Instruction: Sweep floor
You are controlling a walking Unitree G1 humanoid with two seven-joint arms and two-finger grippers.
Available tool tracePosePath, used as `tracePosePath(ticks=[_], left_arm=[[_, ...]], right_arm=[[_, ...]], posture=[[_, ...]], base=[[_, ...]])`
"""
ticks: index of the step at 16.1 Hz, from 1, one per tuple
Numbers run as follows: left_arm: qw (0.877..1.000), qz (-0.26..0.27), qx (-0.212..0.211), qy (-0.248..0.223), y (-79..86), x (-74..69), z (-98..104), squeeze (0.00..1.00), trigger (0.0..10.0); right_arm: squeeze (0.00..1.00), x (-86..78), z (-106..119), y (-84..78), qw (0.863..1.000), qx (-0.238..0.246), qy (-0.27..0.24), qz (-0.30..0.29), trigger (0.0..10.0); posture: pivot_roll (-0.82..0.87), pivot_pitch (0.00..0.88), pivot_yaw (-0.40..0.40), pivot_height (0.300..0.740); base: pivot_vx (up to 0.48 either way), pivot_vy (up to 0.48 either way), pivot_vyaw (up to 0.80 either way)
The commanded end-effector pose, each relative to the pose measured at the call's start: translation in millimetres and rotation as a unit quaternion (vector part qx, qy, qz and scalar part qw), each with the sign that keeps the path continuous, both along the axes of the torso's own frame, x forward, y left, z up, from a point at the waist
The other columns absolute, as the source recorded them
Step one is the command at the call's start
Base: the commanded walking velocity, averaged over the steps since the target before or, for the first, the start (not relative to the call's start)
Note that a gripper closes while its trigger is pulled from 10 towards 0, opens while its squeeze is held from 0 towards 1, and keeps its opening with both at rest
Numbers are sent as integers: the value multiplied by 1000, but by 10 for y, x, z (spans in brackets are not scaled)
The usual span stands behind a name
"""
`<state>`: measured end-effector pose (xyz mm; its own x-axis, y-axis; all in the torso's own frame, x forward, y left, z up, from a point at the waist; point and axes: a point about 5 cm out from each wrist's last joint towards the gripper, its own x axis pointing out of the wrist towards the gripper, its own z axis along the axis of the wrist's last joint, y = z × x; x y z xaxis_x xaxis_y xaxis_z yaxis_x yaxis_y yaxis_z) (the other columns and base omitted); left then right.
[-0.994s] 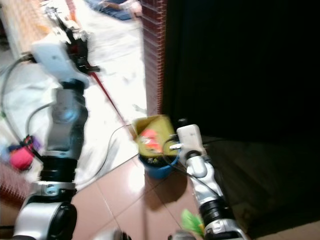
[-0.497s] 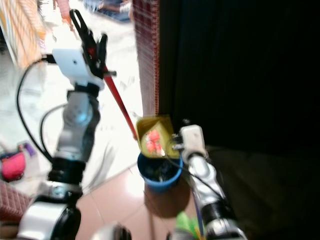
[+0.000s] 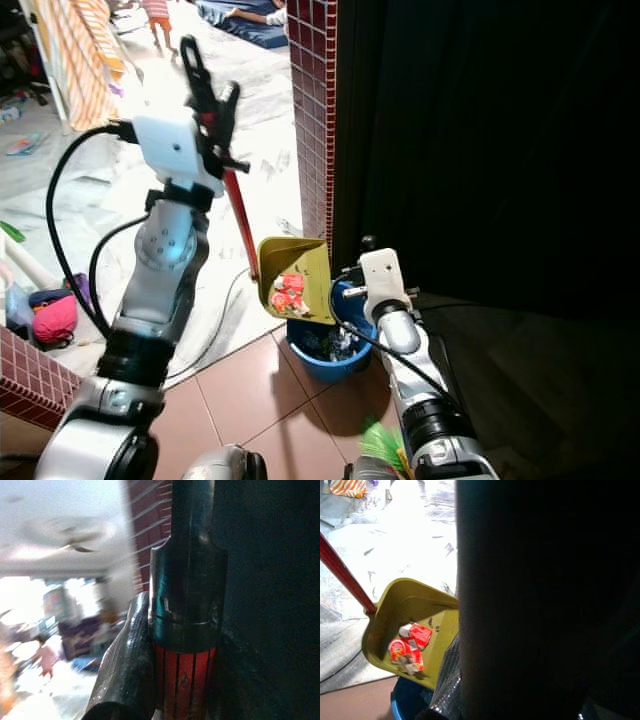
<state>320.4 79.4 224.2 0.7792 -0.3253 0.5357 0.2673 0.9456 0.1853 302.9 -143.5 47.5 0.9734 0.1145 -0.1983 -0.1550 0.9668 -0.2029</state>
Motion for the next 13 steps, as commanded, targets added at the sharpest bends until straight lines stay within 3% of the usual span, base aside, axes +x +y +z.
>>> tracePosePath(ticks=[1,2,3,7,11,13], left_arm=[[996,-63,39,-44,-123,-135,75,0,10000],[992,-98,66,-35,-180,-195,-21,0,10000],[992,-102,69,-34,-187,-202,-31,0,10000],[974,-201,100,-33,-368,-398,-92,0,10000],[940,-285,180,-47,-513,-574,-150,0,10000],[925,-285,240,-76,-518,-592,-161,0,10000]], right_arm=[[0,11,29,27,1000,-1,-10,5,10000],[0,9,22,23,1000,-2,-9,4,10000],[0,9,21,23,1000,-2,-9,4,10000],[0,48,104,67,999,-5,-33,13,10000],[0,54,114,45,999,-11,-36,16,10000],[0,39,109,67,999,-10,-37,19,10000]], posture=[[-86,0,49,740],[-84,0,52,740],[-84,0,52,740],[-87,0,57,740],[-91,0,53,740],[-93,0,51,740]], base=[[0,0,0],[0,0,0],[0,0,0],[0,0,0],[0,0,0],[0,0,0]])
